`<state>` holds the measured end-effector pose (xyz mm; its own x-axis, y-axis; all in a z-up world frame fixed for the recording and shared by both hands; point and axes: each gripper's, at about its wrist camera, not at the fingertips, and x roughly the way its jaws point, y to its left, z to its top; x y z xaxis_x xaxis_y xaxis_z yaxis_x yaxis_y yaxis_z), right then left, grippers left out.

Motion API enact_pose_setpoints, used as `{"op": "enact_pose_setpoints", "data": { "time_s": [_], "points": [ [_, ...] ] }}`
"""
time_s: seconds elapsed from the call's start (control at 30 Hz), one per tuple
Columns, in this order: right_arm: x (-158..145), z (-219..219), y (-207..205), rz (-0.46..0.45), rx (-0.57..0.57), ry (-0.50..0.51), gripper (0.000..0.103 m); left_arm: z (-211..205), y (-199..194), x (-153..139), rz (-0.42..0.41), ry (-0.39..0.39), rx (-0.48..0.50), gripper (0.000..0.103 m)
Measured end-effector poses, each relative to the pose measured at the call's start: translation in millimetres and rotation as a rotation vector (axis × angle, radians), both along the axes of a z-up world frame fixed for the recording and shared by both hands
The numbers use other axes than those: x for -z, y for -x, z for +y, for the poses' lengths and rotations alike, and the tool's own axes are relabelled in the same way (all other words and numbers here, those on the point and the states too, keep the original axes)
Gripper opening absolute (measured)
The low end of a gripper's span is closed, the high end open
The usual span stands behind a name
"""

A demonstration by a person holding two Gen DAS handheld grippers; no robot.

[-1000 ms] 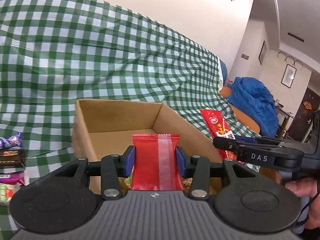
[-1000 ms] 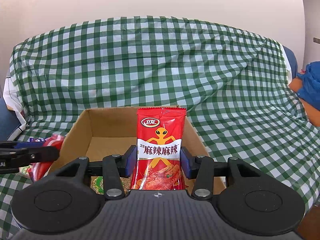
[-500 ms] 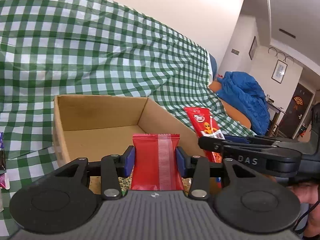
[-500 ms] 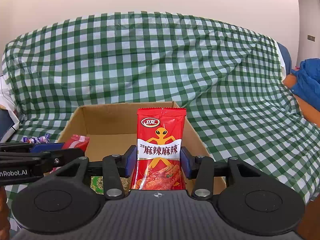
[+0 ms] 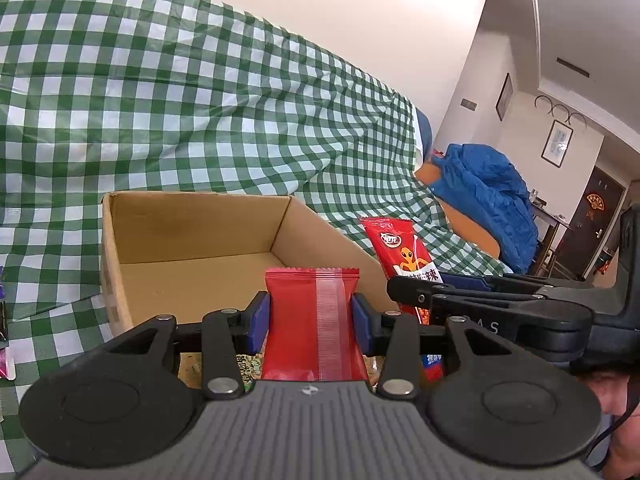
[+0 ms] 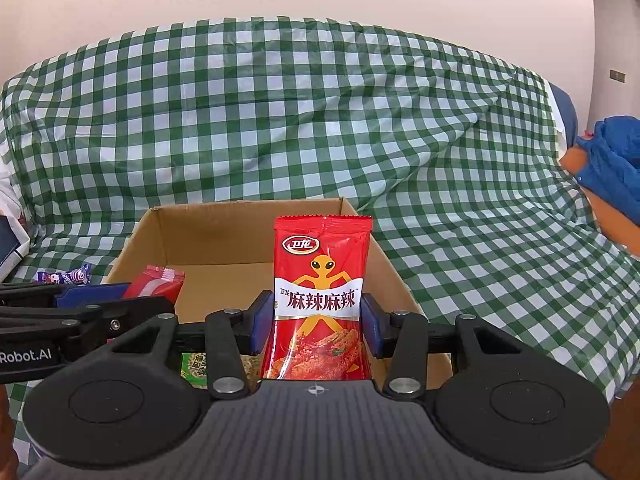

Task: Organize snacks
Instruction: 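Lower both red packets into the box and open both grippers, then move both tools back from the box to the snack pile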

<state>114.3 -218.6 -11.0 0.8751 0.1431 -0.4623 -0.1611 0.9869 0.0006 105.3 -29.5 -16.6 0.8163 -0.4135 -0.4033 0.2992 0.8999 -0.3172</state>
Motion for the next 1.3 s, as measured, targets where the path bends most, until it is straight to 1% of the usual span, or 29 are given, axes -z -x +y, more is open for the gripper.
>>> {"op": "enact_pose_setpoints", "data": {
  "time_s": [0.47, 0.57, 0.6, 0.63, 0.67, 0.7, 0.73, 0.77, 0.8, 0.9, 0.97, 1.07, 1.13, 1.2, 1.27, 1.3],
  "points": [
    [2.7, -2.7, 3.7, -0.001, 0.021, 0.015, 0.048, 1.9, -1.1, -5.1, -0.016, 0.025, -0.001, 0.048],
    [3.5, -0.1, 3.3, 0.003, 0.017, 0.022, 0.048, 3.8, -3.4, -5.6, -0.005, 0.032, 0.001, 0.049],
    [4.0, 0.6, 2.9, 0.009, 0.013, 0.022, 0.049, 4.5, -5.7, -4.6, 0.011, 0.035, 0.001, 0.055],
    [4.6, 1.6, 2.3, 0.016, 0.007, 0.02, 0.049, 6.0, -7.9, -3.2, 0.028, 0.041, -0.002, 0.064],
    [5.4, 2.8, 2.3, 0.02, 0.006, 0.023, 0.05, 7.5, -8.0, -2.6, 0.032, 0.045, -0.018, 0.067],
    [5.7, 4.6, 2.5, 0.017, 0.012, 0.034, 0.056, 9.6, -8.1, -2.8, 0.032, 0.047, -0.034, 0.068],
    [5.4, 6.3, 2.6, 0.01, 0.022, 0.047, 0.066, 11.5, -8.4, -3.7, 0.031, 0.05, -0.045, 0.068],
    [5.1, 7.6, 2.8, 0.004, 0.029, 0.052, 0.07, 13.9, -8.1, -5.0, 0.028, 0.056, -0.054, 0.068],
    [4.6, 7.8, 2.9, 0.002, 0.034, 0.048, 0.073, 16.5, -7.5, -6.0, 0.023, 0.063, -0.064, 0.068],
    [5.0, 9.6, 2.4, 0.01, 0.038, 0.033, 0.073, 23.5, -4.7, -9.7, 0.002, 0.069, -0.097, 0.068],
    [5.0, 13.3, 3.1, 0.012, 0.034, 0.03, 0.073, 28.8, -0.5, -12.3, -0.015, 0.067, -0.117, 0.064],
    [4.1, 22.3, 5.9, 0.003, 0.017, 0.033, 0.073, 40.1, 8.0, -16.4, -0.026, 0.065, -0.135, 0.048],
    [3.1, 28.7, 8.9, -0.004, -0.001, 0.028, 0.073, 52.4, 15.7, -21.3, -0.028, 0.065, -0.141, 0.025],
    [2.5, 37.4, 13.2, -0.013, -0.026, 0.027, 0.071, 68.6, 25.8, -27.4, -0.041, 0.075, -0.166, 0.018],
    [1.2, 46.7, 17.1, -0.023, -0.061, 0.03, 0.065, 87.9, 38.1, -33.7, -0.058, 0.08, -0.2, 0.018],
    [0.3, 51.9, 19.9, -0.029, -0.078, 0.031, 0.06, 98.2, 44.6, -36.8, -0.066, 0.079, -0.217, 0.018]
  ]
}}
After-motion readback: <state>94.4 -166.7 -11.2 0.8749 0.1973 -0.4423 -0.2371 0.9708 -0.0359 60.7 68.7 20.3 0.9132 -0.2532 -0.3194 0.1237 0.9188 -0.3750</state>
